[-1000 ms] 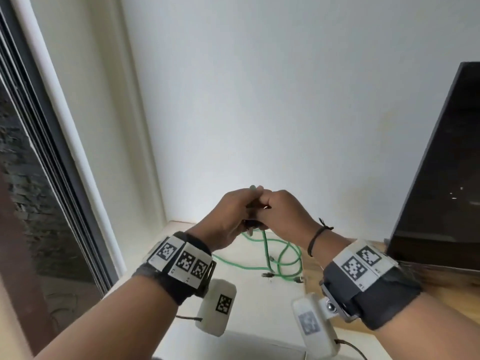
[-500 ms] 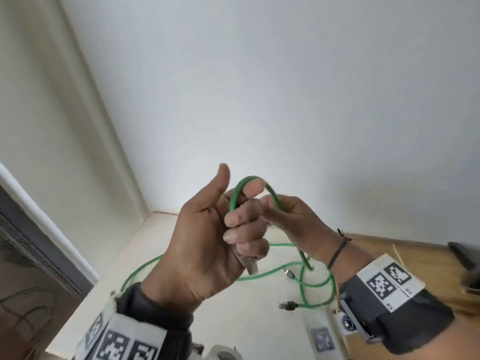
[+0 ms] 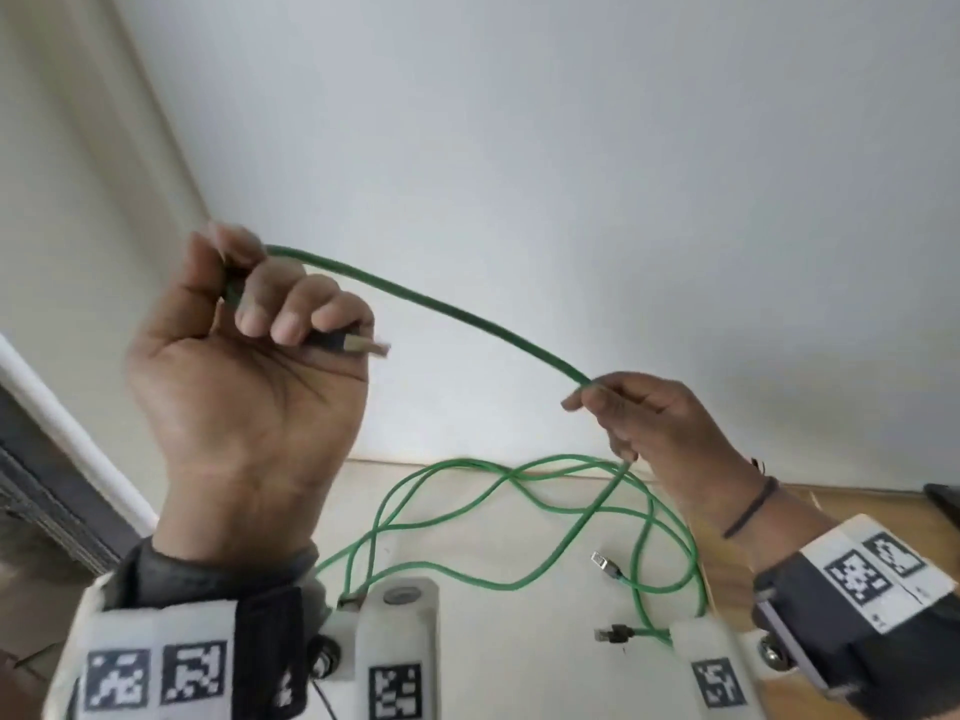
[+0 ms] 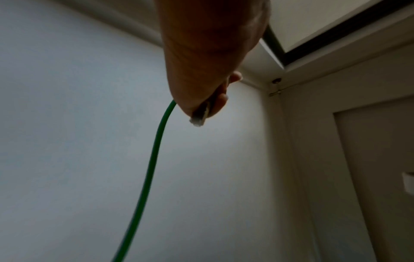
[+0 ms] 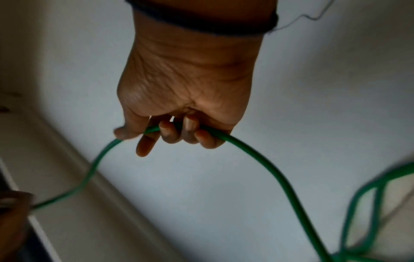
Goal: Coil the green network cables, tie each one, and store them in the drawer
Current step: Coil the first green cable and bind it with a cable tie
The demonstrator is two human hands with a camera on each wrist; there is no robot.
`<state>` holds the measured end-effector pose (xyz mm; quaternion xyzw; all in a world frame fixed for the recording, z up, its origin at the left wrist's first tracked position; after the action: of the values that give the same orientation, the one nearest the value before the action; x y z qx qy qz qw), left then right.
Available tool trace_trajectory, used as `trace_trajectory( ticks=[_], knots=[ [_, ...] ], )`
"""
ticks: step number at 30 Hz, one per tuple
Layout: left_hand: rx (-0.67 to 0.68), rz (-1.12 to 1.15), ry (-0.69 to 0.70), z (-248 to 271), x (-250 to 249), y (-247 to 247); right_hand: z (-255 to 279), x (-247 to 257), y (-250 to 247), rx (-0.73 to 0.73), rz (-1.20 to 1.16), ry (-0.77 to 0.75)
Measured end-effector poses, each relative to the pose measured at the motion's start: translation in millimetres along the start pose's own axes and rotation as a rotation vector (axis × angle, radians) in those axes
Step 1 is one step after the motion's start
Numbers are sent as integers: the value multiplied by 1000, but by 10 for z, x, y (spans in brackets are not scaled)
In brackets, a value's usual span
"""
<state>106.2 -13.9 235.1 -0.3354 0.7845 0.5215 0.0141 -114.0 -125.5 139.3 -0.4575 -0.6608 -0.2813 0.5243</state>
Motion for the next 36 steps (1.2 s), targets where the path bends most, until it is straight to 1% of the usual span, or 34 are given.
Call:
trace_trajectory(
  ticks=[2,5,7,9,11,12,14,16,19,20,21,23,25,27,29,31,33,34,36],
  knots=[
    [-72,-68,169,112,-138,102,187,325,144,16,63,-88],
    [-207,-122,408,230,-522,256,479,791,432,70,266,-231],
    [-261,-157,499,259,-727,282,591,960,523,113,399,-286],
    [-314,-264,557,365,-864,314,691,1182,576,130,511,-348],
    [-354,-479,646,495,-930,346,790,1393,575,141,645,-417],
    [-349,-610,697,544,-946,336,826,1451,547,142,722,-436],
    [-292,-851,748,632,-1024,284,895,1534,458,127,847,-430],
    [-200,-1122,748,698,-1091,220,969,1582,327,99,886,-413],
    [29,-1688,667,834,-1042,178,1114,1673,233,101,963,-427],
    [93,-1815,629,888,-990,152,1179,1702,219,107,996,-444],
    [148,-1891,603,924,-946,139,1220,1735,213,104,1019,-467],
    [252,-1974,540,977,-854,70,1291,1791,169,82,1073,-499],
    [346,-2045,393,1043,-761,7,1332,1840,107,52,1158,-513],
    [468,-2050,250,1145,-652,-27,1355,1865,23,6,1233,-529],
    [618,-1976,204,1260,-531,-5,1386,1882,-58,-48,1265,-564],
    [709,-1913,147,1365,-397,13,1410,1888,-123,-80,1282,-569],
    [732,-1874,32,1478,-213,-3,1393,1861,-177,-105,1284,-560],
    [717,-1824,-52,1547,-116,-1,1369,1843,-191,-129,1282,-569],
    [627,-1590,-243,1706,90,49,1313,1773,-224,-194,1231,-543]
  ],
)
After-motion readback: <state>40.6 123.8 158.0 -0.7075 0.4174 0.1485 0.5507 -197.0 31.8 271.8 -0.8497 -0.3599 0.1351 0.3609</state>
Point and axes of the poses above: each hand's wrist, its own z-axis away from the middle knuckle, its own y-axis out of the palm, x = y × z, the point moved 1 cm from there along -z, towards the middle knuckle, and after that the axes turned 2 degrees about y, right-handed, at the moved point
